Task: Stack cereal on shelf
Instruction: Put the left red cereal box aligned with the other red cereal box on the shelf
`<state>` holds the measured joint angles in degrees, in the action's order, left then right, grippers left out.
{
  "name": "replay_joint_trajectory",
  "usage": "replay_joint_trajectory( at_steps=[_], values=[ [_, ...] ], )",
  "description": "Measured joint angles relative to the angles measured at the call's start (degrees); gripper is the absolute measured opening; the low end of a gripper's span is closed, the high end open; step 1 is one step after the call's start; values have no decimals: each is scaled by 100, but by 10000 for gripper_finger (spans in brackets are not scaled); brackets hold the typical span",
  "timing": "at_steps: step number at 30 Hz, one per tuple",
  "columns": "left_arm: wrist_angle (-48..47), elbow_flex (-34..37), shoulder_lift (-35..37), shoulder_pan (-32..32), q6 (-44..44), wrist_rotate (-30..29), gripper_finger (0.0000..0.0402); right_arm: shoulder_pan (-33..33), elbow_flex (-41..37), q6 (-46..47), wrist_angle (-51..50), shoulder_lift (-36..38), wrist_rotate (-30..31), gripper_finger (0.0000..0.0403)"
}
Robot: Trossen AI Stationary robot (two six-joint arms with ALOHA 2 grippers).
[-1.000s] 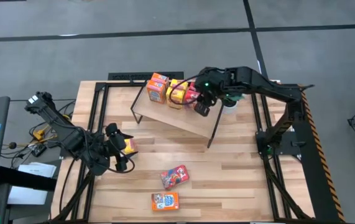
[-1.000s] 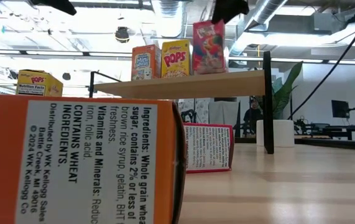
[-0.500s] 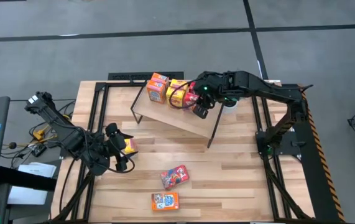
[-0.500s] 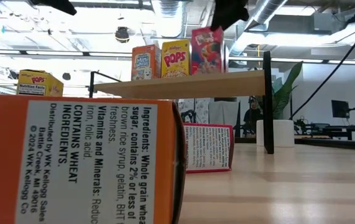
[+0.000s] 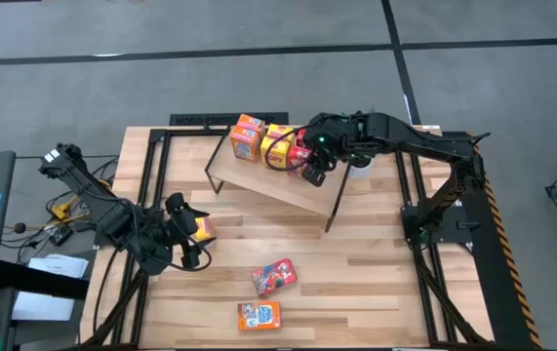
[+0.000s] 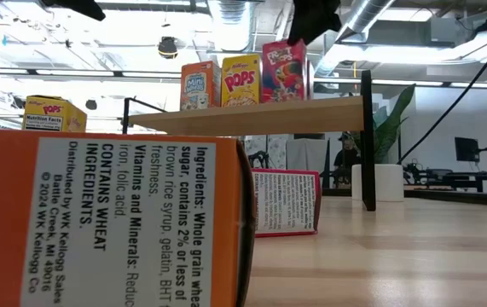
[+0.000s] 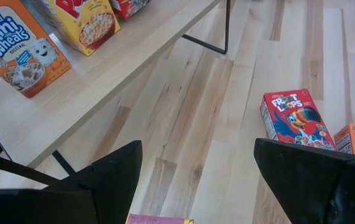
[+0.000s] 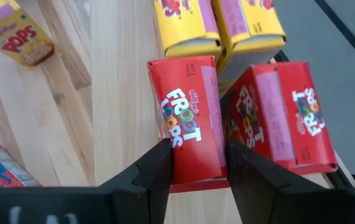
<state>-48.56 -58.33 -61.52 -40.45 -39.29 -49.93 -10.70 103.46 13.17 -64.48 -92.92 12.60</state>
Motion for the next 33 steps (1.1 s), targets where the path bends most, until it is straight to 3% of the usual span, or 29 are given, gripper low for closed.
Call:
replay_joint_trajectory(
  at_steps=[33],
  values=[
    [0,0,0,0,-74,-28,300,-35,2,44,-164,-13,105,234]
  ],
)
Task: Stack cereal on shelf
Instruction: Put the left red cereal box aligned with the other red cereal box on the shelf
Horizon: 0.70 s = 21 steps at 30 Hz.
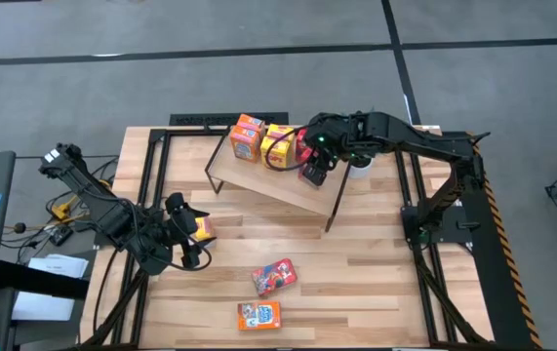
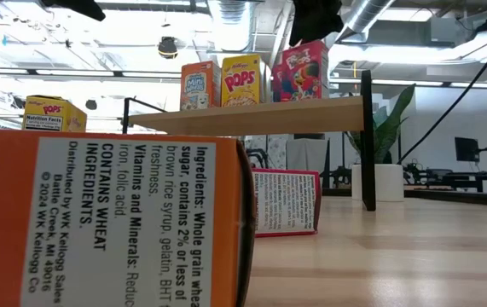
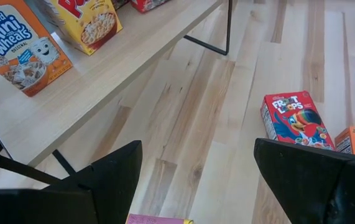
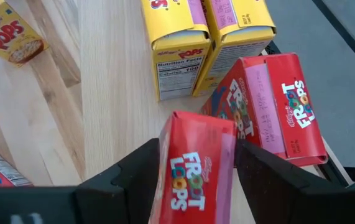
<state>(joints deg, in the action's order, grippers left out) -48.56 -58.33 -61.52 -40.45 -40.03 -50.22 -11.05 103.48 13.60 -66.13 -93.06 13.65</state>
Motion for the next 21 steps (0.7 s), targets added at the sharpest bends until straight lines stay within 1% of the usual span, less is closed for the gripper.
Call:
replay_joint_trajectory(
  at_steps=[5,11,14,17,19,21],
  values=[
    [-1,0,0,0,-18,0,300,39,0,-17,15,50,33,235],
    [-2,0,0,7,28,-9,300,198,7,-58,-1,441,405,234],
    [-2,2,0,4,28,-11,300,370,4,1,-108,723,671,225],
    [-2,2,0,4,28,-13,300,698,11,310,-448,1007,1006,190],
    [-2,2,0,4,28,-13,300,1002,-31,581,-691,1119,1300,146],
    [0,2,0,4,27,-34,300,1342,-344,891,-732,1297,1625,94]
  ],
)
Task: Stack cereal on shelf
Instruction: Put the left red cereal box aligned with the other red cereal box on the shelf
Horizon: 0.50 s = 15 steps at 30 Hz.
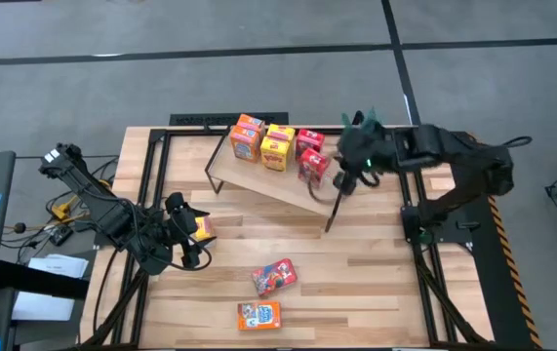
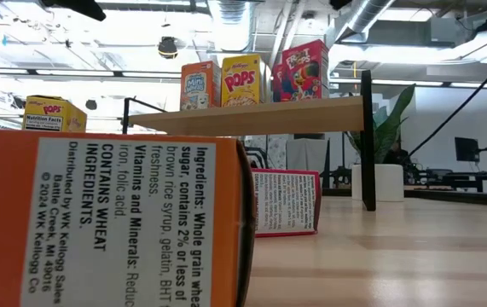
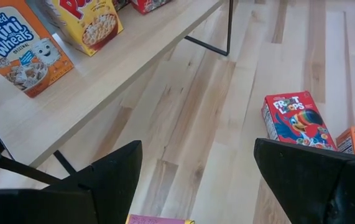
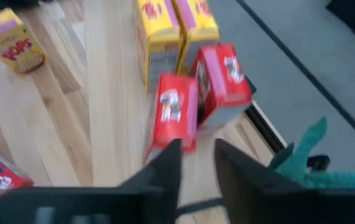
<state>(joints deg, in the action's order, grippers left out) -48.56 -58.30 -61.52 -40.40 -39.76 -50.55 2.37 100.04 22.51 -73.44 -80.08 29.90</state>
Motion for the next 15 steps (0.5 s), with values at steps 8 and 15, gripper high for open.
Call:
replay_joint_trajectory(
  at_steps=[8,15],
  values=[
    [-2,0,0,0,-9,-196,300,857,-2417,1213,1515,949,1121,36],
    [-2,0,0,0,6,-237,300,768,-3658,1337,2909,1197,1036,34]
  ],
)
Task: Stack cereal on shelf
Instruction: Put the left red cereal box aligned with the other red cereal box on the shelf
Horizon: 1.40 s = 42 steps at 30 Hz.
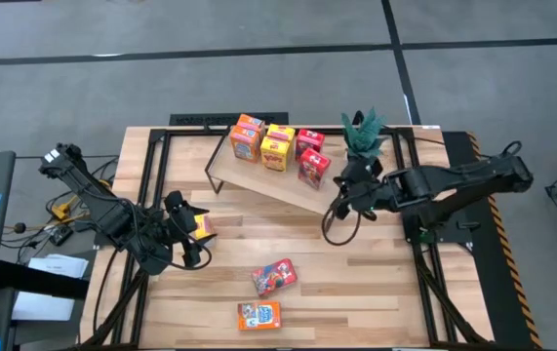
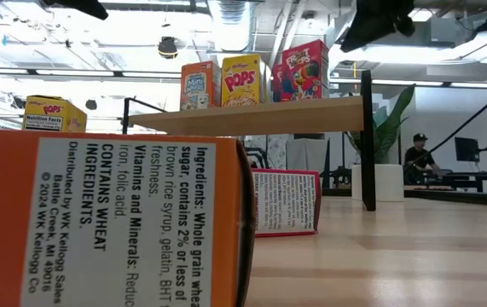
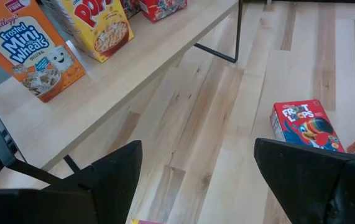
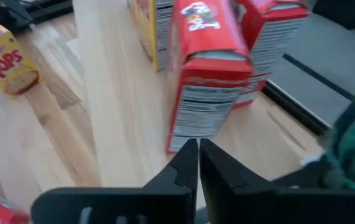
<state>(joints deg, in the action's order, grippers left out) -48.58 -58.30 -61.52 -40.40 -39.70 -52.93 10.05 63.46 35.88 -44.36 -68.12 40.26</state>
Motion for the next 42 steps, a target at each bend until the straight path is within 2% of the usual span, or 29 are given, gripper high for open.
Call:
replay_joint_trajectory(
  at_steps=[6,14,20,27,35,38,42],
  values=[
    [0,0,0,0,0,0,300,-362,-284,-402,608,-59,-506,8],
    [-3,0,0,0,2,-1,300,-885,-274,-812,1075,-163,-817,44],
    [-17,0,0,0,103,-2,300,-1189,-275,-1100,1422,-245,-1247,35],
    [-48,0,0,-2,109,-4,300,-1400,-277,-1212,1461,-248,-1424,14],
    [-47,0,-2,-4,107,-31,300,-1537,-277,-1367,1499,-249,-1557,39],
    [-46,0,0,-2,105,-37,300,-1599,-277,-1402,1497,-249,-1561,39],
    [-46,0,0,-3,102,-42,300,-1722,-277,-1534,1600,-250,-1859,28]
  ],
)
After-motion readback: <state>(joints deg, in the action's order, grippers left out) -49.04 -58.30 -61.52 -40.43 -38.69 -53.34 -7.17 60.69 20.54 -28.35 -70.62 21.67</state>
